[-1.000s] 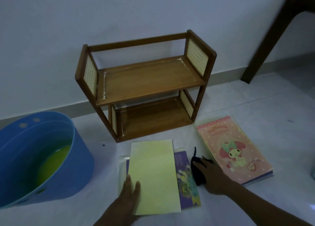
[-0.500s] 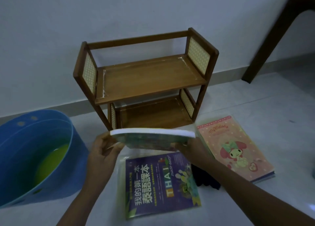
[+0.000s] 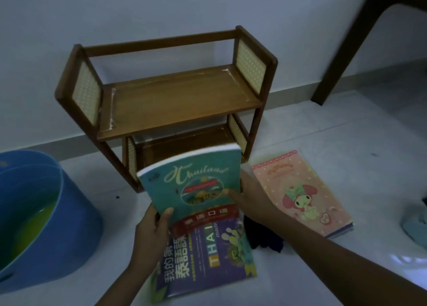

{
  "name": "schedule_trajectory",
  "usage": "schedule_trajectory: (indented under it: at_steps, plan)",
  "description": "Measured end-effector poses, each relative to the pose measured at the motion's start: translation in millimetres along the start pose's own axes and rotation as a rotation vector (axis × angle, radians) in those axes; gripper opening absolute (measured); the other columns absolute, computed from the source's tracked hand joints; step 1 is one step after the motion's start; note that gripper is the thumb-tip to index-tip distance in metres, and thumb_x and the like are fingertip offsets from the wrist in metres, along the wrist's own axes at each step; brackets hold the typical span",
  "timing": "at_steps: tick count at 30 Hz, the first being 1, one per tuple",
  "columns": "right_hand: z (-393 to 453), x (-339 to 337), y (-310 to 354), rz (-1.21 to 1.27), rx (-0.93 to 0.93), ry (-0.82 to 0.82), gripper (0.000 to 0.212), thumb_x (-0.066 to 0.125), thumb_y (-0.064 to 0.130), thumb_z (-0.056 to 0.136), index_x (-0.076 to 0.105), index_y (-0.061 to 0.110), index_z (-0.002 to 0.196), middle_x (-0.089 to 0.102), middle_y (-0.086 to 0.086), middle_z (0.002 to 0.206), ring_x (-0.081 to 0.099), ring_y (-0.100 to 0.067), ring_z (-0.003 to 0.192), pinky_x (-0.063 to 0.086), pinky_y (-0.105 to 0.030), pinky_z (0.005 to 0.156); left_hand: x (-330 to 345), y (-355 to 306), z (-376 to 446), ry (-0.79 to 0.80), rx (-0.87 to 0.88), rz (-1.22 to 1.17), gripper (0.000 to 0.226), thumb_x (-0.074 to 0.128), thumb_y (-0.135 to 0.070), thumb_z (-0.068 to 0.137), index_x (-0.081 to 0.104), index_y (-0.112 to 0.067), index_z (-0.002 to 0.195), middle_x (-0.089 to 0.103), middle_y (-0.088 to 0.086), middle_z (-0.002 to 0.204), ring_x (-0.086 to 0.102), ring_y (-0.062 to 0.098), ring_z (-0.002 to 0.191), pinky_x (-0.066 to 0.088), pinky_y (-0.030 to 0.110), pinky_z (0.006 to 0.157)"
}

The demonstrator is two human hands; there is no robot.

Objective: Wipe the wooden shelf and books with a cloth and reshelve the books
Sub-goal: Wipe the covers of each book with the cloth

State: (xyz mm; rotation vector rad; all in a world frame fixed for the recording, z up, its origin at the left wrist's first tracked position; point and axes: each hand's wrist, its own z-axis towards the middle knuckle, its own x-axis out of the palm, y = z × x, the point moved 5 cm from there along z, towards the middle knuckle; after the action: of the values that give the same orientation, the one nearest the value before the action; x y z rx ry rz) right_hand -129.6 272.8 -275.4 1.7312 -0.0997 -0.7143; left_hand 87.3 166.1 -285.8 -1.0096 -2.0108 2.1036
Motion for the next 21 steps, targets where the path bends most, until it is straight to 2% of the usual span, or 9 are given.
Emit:
schedule_trajectory:
  at_steps: [2, 6, 9, 12, 14, 15, 16, 18, 21]
  plan:
    - [-3.6, -36.9, -2.3, 0.040, 0.061, -0.164, 0.025, 0.064, 0.019, 0.088, 0.050, 0.022, 0.109, 0.065, 0.005, 0.101, 0.065, -0.009, 0.089, 0.057, -0.029, 0.071, 26.9, -11.6, 6.1, 0.145, 0.011, -0.033, 0.020, 0.051, -0.037, 0.093, 0.054, -0.026, 0.110, 0.062, -0.010, 0.097, 0.060, 0.004, 0.083, 0.054, 0.028, 0.073]
    - [-16.2, -111.1, -20.5, -0.127, 0.147, -0.389, 0.023, 0.063, 0.019, 0.088, 0.052, 0.024, 0.108, 0.060, 0.009, 0.096, 0.061, -0.010, 0.083, 0.051, -0.027, 0.068, 116.9, -25.1, 13.6, 0.468, -0.092, -0.131, 0.044, 0.057, -0.056, 0.084, 0.055, -0.027, 0.116, 0.069, 0.005, 0.108, 0.068, 0.023, 0.097, 0.055, 0.052, 0.083]
    - [-21.3, -155.5, -49.9, -0.342, 0.255, -0.463, 0.026, 0.059, 0.017, 0.088, 0.058, 0.016, 0.114, 0.062, -0.003, 0.105, 0.056, -0.018, 0.089, 0.043, -0.029, 0.076, 187.6, -33.9, 16.5, 0.636, -0.181, -0.153, 0.036, 0.058, -0.035, 0.091, 0.048, -0.021, 0.123, 0.064, 0.002, 0.119, 0.064, 0.021, 0.107, 0.054, 0.048, 0.091]
    - [-21.9, -182.1, -81.9, -0.445, 0.368, -0.473, 0.028, 0.056, 0.011, 0.087, 0.058, 0.010, 0.114, 0.063, -0.009, 0.102, 0.054, -0.020, 0.082, 0.037, -0.024, 0.061, 240.6, -35.0, 22.3, 0.719, -0.238, -0.139, 0.061, 0.064, -0.049, 0.071, 0.050, -0.022, 0.124, 0.063, -0.002, 0.123, 0.061, 0.017, 0.110, 0.051, 0.047, 0.096]
    - [-22.0, -188.6, -105.3, -0.486, 0.430, -0.446, 0.025, 0.058, 0.008, 0.085, 0.058, 0.007, 0.109, 0.064, -0.010, 0.099, 0.054, -0.020, 0.076, 0.032, -0.019, 0.051, 262.2, -37.0, 23.9, 0.755, -0.198, -0.054, 0.075, 0.063, -0.053, 0.059, 0.054, -0.022, 0.126, 0.059, 0.001, 0.132, 0.056, 0.022, 0.120, 0.045, 0.050, 0.102]
    - [-22.7, -189.5, -116.2, -0.500, 0.455, -0.431, 0.027, 0.059, 0.007, 0.083, 0.056, 0.005, 0.110, 0.064, -0.012, 0.101, 0.054, -0.020, 0.076, 0.032, -0.019, 0.051, 267.2, -40.7, 23.0, 0.767, -0.156, 0.075, 0.080, 0.063, -0.053, 0.061, 0.049, -0.024, 0.134, 0.046, 0.005, 0.145, 0.044, 0.026, 0.133, 0.036, 0.053, 0.110]
    - [-23.9, -189.4, -127.3, -0.502, 0.474, -0.424, 0.031, 0.060, 0.005, 0.082, 0.055, 0.005, 0.112, 0.063, -0.013, 0.103, 0.053, -0.020, 0.078, 0.034, -0.020, 0.053, 270.5, -41.6, 21.2, 0.785, -0.125, 0.240, 0.085, 0.063, -0.054, 0.069, 0.036, -0.026, 0.144, 0.024, 0.008, 0.157, 0.021, 0.029, 0.145, 0.021, 0.055, 0.116]
    - [-26.8, -186.7, -145.8, -0.490, 0.517, -0.399, 0.040, 0.060, 0.004, 0.080, 0.050, 0.006, 0.119, 0.061, -0.015, 0.110, 0.053, -0.023, 0.084, 0.042, -0.028, 0.065, 276.3, -34.3, 21.6, 0.799, -0.056, 0.483, 0.088, 0.057, -0.054, 0.084, 0.006, -0.032, 0.152, -0.017, 0.008, 0.160, -0.017, 0.030, 0.146, -0.003, 0.056, 0.116]
    - [-32.2, -182.2, -160.8, -0.487, 0.582, -0.378, 0.049, 0.060, 0.010, 0.080, 0.045, 0.013, 0.126, 0.058, -0.013, 0.114, 0.059, -0.028, 0.096, 0.051, -0.038, 0.078, 277.7, -21.0, 21.7, 0.831, 0.041, 0.606, 0.089, 0.049, -0.058, 0.089, -0.010, -0.031, 0.151, -0.031, 0.009, 0.155, -0.031, 0.029, 0.141, -0.011, 0.058, 0.113]
